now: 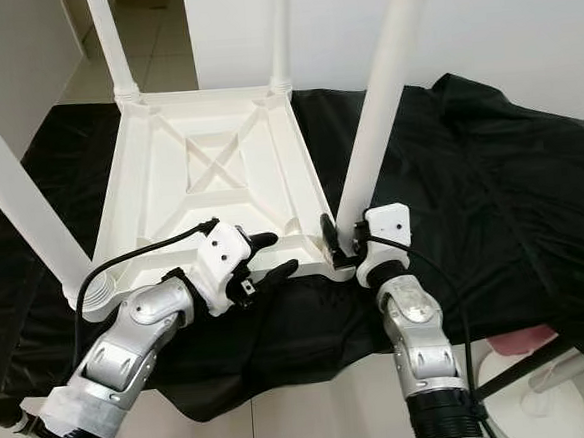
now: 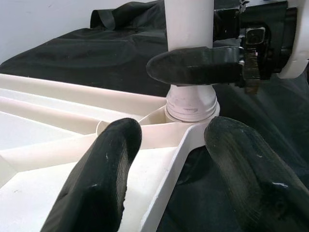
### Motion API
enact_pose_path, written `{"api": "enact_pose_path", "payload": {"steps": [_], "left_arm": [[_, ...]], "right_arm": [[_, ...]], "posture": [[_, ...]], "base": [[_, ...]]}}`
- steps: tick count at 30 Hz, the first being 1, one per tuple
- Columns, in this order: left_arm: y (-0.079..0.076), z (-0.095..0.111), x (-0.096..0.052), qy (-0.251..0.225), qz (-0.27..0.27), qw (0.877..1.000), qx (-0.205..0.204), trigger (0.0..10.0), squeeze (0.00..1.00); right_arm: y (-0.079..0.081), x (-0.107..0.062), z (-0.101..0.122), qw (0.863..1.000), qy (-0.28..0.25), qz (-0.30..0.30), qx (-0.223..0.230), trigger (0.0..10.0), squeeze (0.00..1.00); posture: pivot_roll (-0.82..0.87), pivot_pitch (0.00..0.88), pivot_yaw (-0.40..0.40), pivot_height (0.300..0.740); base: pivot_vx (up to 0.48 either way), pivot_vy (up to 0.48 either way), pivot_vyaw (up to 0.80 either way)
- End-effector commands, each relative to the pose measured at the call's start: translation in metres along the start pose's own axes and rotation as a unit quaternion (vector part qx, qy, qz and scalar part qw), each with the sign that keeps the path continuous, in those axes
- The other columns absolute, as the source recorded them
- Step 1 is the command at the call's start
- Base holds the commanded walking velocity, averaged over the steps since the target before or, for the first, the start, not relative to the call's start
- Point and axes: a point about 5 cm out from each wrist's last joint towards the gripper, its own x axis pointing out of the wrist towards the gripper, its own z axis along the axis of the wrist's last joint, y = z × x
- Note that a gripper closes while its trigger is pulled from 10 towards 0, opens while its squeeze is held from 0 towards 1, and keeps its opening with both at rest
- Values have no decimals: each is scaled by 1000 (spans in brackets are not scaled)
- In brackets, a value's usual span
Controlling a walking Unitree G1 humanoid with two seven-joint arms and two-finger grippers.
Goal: Building children table
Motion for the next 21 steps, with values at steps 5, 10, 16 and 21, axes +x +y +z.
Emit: {"api": "enact_pose_path", "payload": {"steps": [5, 10, 16, 21], "left_arm": [[-2, 2, 1, -3, -28, 1000, 0, 10000, 0], [-5, 2, 1, -2, -37, 999, 0, 10000, 0], [-2, 7, 3, -7, -31, 999, 2, 10000, 0], [-2, 7, 2, -7, -27, 1000, 1, 10000, 0]], "right_arm": [[1, 3, -3, 998, 4, 61, 3, 10000, 0], [0, 10, -7, 992, 14, 123, -13, 10000, 0], [-2, 23, -15, 978, 39, 203, 0, 0, 0], [-4, 22, -16, 977, 41, 208, 1, 0, 0]], "posture": [[-55, 41, -30, 740], [-54, 45, -22, 740], [-27, 53, -31, 740], [-24, 55, -33, 740]], "base": [[0, 0, 0], [0, 0, 0], [0, 0, 0], [0, 0, 0]]}}
